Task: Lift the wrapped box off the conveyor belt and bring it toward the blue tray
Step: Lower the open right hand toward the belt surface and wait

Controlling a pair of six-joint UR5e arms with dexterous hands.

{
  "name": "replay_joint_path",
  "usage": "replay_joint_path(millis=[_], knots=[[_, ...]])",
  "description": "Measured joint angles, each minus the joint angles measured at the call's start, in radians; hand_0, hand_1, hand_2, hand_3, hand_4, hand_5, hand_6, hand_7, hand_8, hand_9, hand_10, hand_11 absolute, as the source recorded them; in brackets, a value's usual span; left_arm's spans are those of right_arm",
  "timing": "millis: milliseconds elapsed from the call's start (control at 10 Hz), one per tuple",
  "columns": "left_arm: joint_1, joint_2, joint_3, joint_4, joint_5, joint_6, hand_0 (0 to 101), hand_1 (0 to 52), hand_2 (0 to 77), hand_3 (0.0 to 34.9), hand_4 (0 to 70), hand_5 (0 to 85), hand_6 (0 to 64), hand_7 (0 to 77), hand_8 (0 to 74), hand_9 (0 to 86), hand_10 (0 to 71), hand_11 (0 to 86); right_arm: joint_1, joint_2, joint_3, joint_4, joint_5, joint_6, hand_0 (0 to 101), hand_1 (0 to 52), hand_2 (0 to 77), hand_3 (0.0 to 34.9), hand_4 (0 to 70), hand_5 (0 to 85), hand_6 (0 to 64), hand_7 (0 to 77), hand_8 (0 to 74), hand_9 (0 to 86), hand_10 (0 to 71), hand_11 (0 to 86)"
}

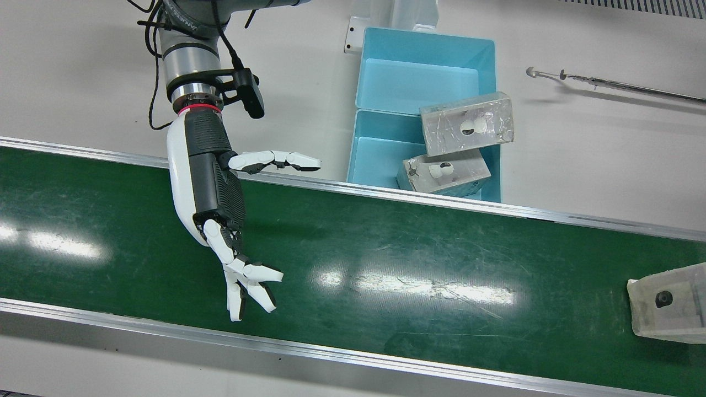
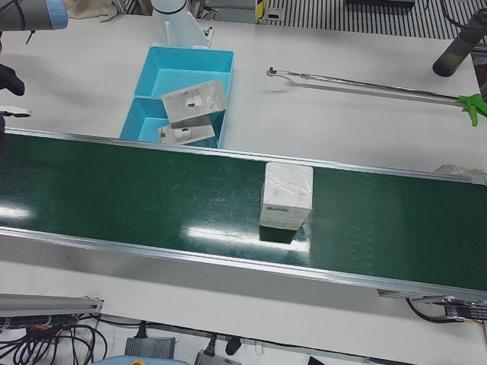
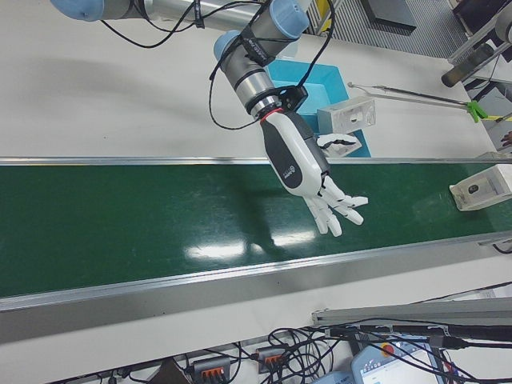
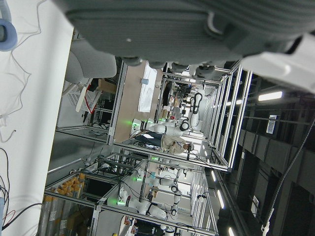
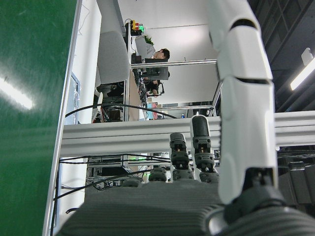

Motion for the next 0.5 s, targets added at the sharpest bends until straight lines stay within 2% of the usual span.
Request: replay_joint_path(millis=[100, 300, 500], knots=[[0.000, 0.000, 0.000, 0.000, 0.000, 0.000, 0, 0.0, 0.5, 0.0, 0.0, 1.1, 0.5, 0.5, 0.5, 0.0, 0.5, 0.5, -0.003, 0.021, -0.035, 0.020, 0.003, -0.002, 50, 16.9, 15.8, 0.0, 14.7, 27.8, 6.0, 8.2, 1.1, 2.7, 0.0, 1.1], [0.000, 0.000, 0.000, 0.000, 0.000, 0.000, 0, 0.0, 0.5, 0.0, 0.0, 1.1, 0.5, 0.5, 0.5, 0.5, 0.0, 0.5, -0.008, 0.091, -0.129, 0.043, 0.010, -0.011, 50, 18.0, 15.3, 0.0, 14.7, 27.8, 6.0, 8.2, 1.1, 3.3, 0.0, 0.5], [0.000, 0.000, 0.000, 0.000, 0.000, 0.000, 0, 0.0, 0.5, 0.0, 0.0, 1.1, 0.5, 0.0, 0.5, 0.0, 0.5, 0.5, -0.020, 0.142, -0.211, 0.091, 0.026, -0.027, 50, 18.0, 16.4, 0.0, 15.8, 28.9, 6.5, 8.7, 1.1, 3.8, 0.0, 1.1]])
